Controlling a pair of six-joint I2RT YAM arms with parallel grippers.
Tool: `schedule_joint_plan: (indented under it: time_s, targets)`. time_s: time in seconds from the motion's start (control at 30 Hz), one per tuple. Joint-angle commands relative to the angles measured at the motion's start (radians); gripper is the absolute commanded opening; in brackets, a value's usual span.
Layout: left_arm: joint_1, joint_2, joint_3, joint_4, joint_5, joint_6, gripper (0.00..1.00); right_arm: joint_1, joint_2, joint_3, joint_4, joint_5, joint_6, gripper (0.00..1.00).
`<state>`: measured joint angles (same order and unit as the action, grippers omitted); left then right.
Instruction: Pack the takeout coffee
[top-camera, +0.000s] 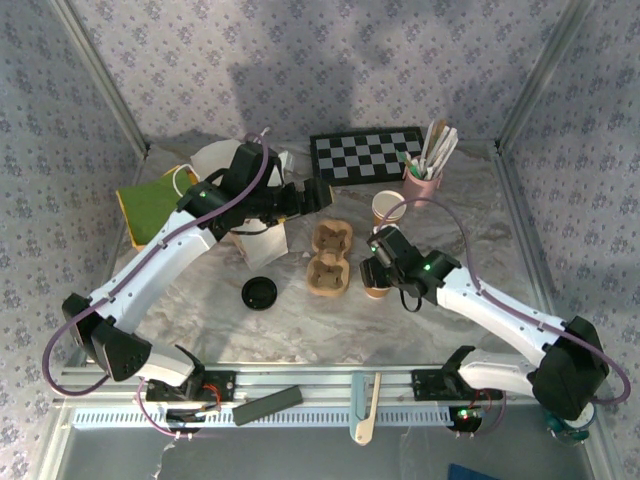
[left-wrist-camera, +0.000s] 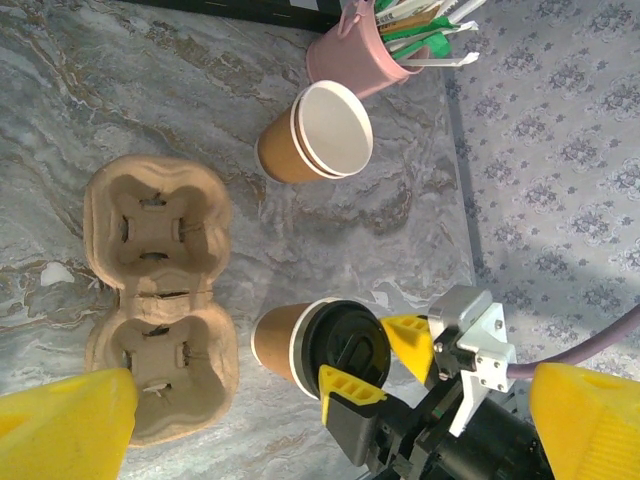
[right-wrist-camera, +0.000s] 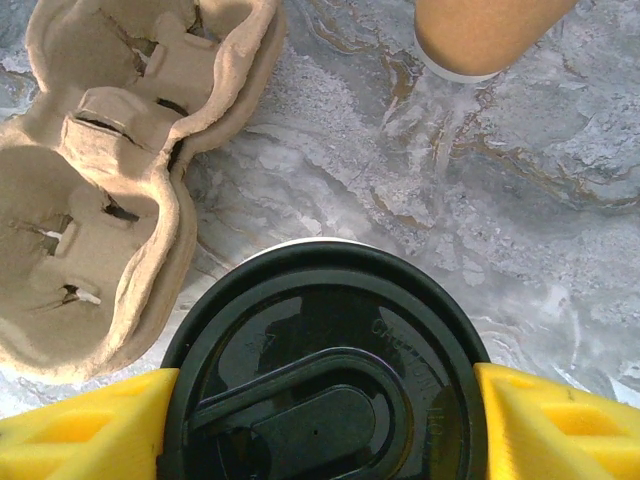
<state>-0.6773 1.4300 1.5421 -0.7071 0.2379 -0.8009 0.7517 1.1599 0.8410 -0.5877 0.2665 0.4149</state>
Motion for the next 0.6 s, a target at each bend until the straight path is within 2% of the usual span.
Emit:
schedule_joint_plan:
  time_s: [0.0, 0.57]
  targets:
    - [-0.009, -0.007, 0.001, -0.003, -0.011, 0.004, 1.00, 0.011, -0.036, -0.030, 0.055, 0.030, 0.028, 0.69]
    - [-0.011, 0.010, 0.015, 0.004, -0.003, -0.001, 1.00, 0.045, -0.050, -0.085, 0.080, 0.068, 0.027, 0.69]
